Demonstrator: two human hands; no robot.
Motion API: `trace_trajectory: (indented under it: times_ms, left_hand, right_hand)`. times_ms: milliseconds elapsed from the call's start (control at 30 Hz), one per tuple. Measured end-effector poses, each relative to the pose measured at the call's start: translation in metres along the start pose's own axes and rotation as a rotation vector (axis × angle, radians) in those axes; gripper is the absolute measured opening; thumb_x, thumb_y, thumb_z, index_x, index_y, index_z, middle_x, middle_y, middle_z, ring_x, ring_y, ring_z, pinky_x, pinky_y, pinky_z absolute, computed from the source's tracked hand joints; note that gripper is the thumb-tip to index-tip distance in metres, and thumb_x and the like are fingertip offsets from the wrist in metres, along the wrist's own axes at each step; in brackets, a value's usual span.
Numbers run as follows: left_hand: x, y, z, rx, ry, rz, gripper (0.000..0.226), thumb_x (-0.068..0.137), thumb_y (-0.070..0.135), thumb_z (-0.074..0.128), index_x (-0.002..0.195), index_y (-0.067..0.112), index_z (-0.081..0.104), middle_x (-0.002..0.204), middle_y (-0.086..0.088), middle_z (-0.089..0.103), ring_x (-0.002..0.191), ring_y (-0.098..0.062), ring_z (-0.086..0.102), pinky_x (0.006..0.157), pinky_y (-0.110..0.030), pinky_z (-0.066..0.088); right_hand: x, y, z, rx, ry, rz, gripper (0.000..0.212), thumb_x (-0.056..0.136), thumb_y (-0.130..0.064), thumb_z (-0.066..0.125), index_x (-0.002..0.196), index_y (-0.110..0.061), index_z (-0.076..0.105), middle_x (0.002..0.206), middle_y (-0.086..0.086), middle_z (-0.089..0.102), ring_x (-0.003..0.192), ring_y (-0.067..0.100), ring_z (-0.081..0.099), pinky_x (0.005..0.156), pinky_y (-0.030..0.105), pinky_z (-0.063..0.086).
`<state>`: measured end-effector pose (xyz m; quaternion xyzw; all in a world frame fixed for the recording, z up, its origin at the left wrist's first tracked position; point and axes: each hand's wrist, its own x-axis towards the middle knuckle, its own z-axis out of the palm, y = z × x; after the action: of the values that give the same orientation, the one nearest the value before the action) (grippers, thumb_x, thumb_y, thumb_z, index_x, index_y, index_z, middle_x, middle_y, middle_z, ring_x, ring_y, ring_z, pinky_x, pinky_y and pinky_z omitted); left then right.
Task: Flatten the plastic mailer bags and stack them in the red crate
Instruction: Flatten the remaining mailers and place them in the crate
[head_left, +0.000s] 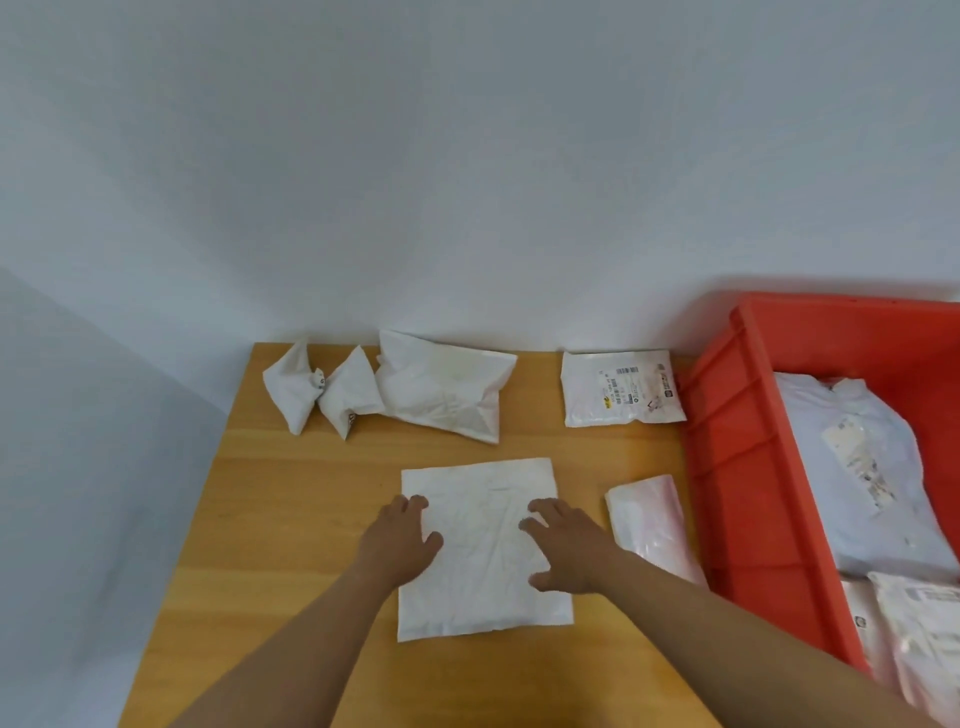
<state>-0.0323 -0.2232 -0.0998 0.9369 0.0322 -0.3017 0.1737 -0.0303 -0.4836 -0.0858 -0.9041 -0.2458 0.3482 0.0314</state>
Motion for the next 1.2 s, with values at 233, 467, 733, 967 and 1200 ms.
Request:
trace_trajectory:
  times_ms: [233, 467, 733, 967, 1200]
  left_hand:
    - [0.018, 0.013, 0.039, 0.209, -0.014, 0.258, 0.093, 0.084, 0.074, 0.028, 0.157, 0.028, -0.004, 0.165, 0.0, -0.012, 0.151, -0.021, -0.015, 0.121, -0.038, -0.004]
    - [0.038, 0.002, 0.064, 0.169, 0.171, 0.203, 0.072, 0.092, 0.067, 0.012, 0.155, 0.036, -0.002, 0.162, 0.003, -0.016, 0.149, -0.025, -0.018, 0.122, -0.045, -0.004]
    - [0.051, -0.015, 0.081, 0.198, 0.165, 0.225, 0.084, 0.09, 0.079, 0.016, 0.156, 0.03, -0.004, 0.165, -0.002, -0.011, 0.151, -0.028, -0.013, 0.122, -0.043, -0.007]
    - [0.056, -0.022, 0.096, 0.274, 0.179, 0.337, 0.097, 0.085, 0.084, 0.024, 0.158, 0.021, 0.017, 0.166, -0.009, 0.007, 0.152, -0.033, 0.002, 0.121, -0.053, 0.007]
    - [0.053, -0.016, 0.091, 0.246, 0.151, 0.3, 0.097, 0.084, 0.085, 0.022, 0.158, 0.021, 0.016, 0.166, -0.008, 0.006, 0.153, -0.03, -0.003, 0.121, -0.051, 0.005]
  right_hand:
    - [0.034, 0.01, 0.022, -0.03, 0.021, -0.031, 0.098, 0.092, -0.063, 0.049, 0.159, -0.02, -0.008, 0.163, 0.003, -0.026, 0.147, 0.021, -0.029, 0.123, 0.044, -0.008]
    - [0.07, 0.02, 0.041, 0.015, 0.229, -0.072, 0.082, 0.092, -0.068, 0.023, 0.159, -0.024, 0.006, 0.165, 0.001, -0.01, 0.15, 0.025, -0.016, 0.123, 0.047, 0.002]
    - [0.088, 0.025, 0.057, 0.015, 0.213, -0.095, 0.097, 0.087, -0.082, 0.021, 0.159, -0.022, -0.001, 0.166, 0.0, -0.014, 0.151, 0.023, -0.019, 0.124, 0.045, -0.005]
    - [0.092, 0.026, 0.066, 0.012, 0.272, -0.102, 0.107, 0.084, -0.088, 0.015, 0.159, -0.013, 0.008, 0.167, 0.005, -0.005, 0.153, 0.026, -0.012, 0.123, 0.046, -0.004]
    - [0.093, 0.024, 0.069, -0.005, 0.338, -0.091, 0.095, 0.092, -0.079, 0.019, 0.158, -0.01, 0.019, 0.167, 0.009, 0.009, 0.153, 0.031, 0.003, 0.122, 0.05, 0.008]
